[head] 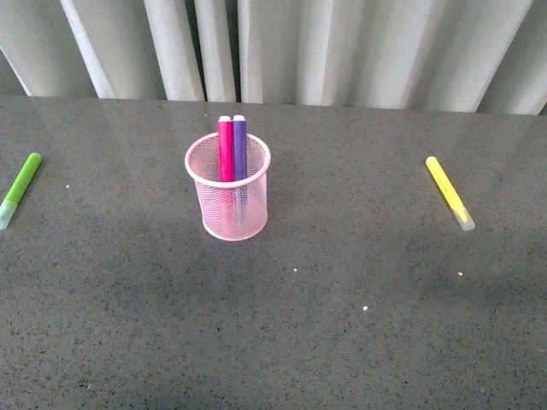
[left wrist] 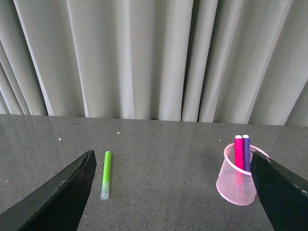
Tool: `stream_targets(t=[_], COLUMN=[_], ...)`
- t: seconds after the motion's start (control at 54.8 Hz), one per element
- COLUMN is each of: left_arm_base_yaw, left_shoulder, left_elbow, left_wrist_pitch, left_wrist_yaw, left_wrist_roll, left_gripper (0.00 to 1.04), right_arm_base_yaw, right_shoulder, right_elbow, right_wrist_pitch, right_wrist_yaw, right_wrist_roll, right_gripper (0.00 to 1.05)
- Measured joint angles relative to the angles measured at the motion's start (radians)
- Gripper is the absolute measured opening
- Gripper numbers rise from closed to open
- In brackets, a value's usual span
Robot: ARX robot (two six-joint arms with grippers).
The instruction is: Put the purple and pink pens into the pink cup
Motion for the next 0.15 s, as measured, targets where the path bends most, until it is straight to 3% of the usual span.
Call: stream_targets(t=[0.146], left_arm_base_yaw=[0.000], left_shoulder=[0.000], left_elbow=[0.000], left_wrist_pitch=[0.000], left_wrist_yaw=[0.000], left_wrist_roll=[0.000], left_gripper=[0.98], right_arm_base_yaw=[0.000], right_shoulder=[0.000], right_elbow=[0.000], right_wrist_pitch=[0.000], right_wrist_yaw=[0.000], right_wrist_roll=[0.000], right_gripper=[0.98])
